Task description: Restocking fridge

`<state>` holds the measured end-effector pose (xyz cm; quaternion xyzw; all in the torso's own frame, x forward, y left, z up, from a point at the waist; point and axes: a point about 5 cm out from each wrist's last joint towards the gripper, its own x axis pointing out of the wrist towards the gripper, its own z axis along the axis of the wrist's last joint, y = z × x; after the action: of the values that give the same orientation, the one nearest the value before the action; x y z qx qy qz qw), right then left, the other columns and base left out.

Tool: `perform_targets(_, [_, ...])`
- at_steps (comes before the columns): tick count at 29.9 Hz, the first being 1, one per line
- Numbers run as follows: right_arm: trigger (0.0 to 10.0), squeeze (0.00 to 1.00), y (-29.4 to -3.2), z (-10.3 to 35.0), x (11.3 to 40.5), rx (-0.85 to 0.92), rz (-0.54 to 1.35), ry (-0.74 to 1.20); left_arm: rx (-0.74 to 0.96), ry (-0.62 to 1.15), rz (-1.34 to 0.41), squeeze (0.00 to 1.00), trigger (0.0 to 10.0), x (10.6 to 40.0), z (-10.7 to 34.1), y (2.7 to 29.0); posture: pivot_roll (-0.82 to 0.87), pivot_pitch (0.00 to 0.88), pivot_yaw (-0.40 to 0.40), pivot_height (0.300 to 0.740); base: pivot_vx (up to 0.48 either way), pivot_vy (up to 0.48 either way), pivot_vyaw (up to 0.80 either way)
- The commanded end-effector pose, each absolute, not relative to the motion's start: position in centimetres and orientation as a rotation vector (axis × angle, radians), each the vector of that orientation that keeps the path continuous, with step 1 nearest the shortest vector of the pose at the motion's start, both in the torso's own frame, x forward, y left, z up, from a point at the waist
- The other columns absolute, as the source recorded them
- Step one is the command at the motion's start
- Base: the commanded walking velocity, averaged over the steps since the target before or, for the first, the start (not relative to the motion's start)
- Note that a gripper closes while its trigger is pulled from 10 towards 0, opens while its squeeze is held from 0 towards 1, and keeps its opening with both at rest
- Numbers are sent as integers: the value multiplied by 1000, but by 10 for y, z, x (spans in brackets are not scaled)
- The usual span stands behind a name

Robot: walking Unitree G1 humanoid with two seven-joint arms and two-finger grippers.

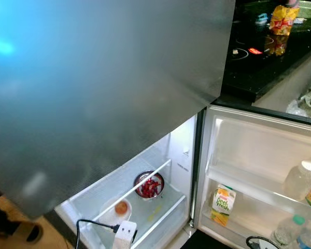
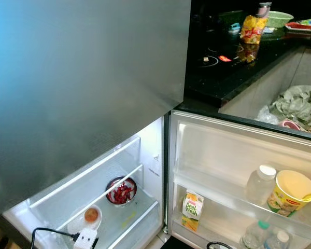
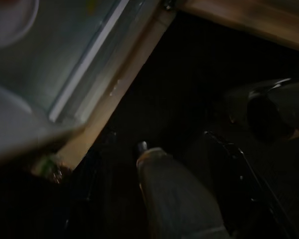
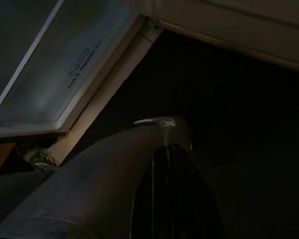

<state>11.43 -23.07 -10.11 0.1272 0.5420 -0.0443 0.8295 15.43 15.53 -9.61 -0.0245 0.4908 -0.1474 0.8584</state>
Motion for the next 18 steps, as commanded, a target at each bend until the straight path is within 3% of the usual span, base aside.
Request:
perform_targets(1, [10000,0,-229,-101,117,260,-82,1149,-47,1049,-268,0,10000,151,-97,166,-33,0,33,740,-480,0,0])
perform_targets(11, [10000,0,-229,-101,116,260,-82,1153,-63,1058,-262,0,10000,147,-99,164,-37,0,31,740,-480,0,0])
perform_targets(18, [10000,0,-229,-101,115,259,-76,1154,-67,1042,-238,0,10000,148,-98,170,-37,1,29,740,0,0,0])
